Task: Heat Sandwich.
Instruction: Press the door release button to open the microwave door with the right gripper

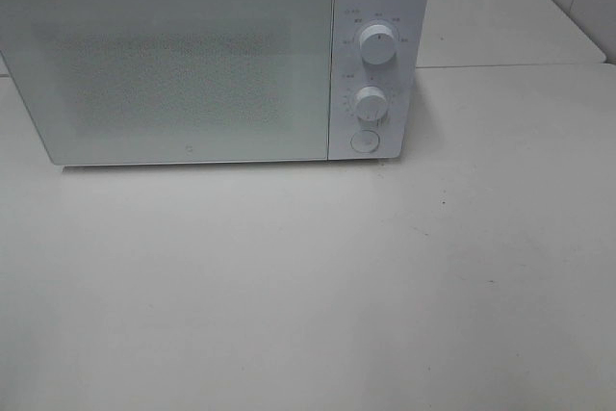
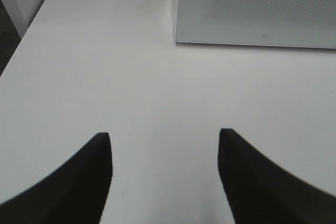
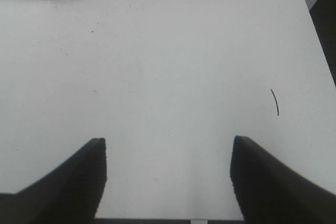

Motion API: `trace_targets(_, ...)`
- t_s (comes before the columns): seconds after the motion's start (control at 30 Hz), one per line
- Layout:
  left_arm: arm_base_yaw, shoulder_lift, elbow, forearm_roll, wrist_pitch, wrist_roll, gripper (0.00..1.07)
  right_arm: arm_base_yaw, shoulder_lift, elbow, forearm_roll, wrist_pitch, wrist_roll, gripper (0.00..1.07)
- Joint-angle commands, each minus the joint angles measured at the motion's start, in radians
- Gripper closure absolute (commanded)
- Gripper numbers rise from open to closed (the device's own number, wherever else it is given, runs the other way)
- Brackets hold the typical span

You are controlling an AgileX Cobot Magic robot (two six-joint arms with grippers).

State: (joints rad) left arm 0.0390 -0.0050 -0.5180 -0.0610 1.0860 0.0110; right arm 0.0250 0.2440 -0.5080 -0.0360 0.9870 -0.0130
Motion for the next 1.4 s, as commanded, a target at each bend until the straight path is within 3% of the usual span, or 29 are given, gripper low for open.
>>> trace_targets(0.03, -0.003, -0.017, 0.003, 0.002, -0.017, -0.004, 0.49, -0.006, -0.058, 0.009, 0.013, 0.012, 0.003, 0.41)
trace_targets(0.5, -0.003, -0.017, 0.003, 0.002, -0.017, -0.004, 0.49, -0.006, -0.277, 0.009, 0.017, 0.012, 0.038, 0.41)
trace_targets(1.4, -0.003, -0.006, 0.003, 0.002, -0.017, -0.004, 0.49, -0.006, -0.275, 0.009, 0.036, 0.011, 0.052, 0.42)
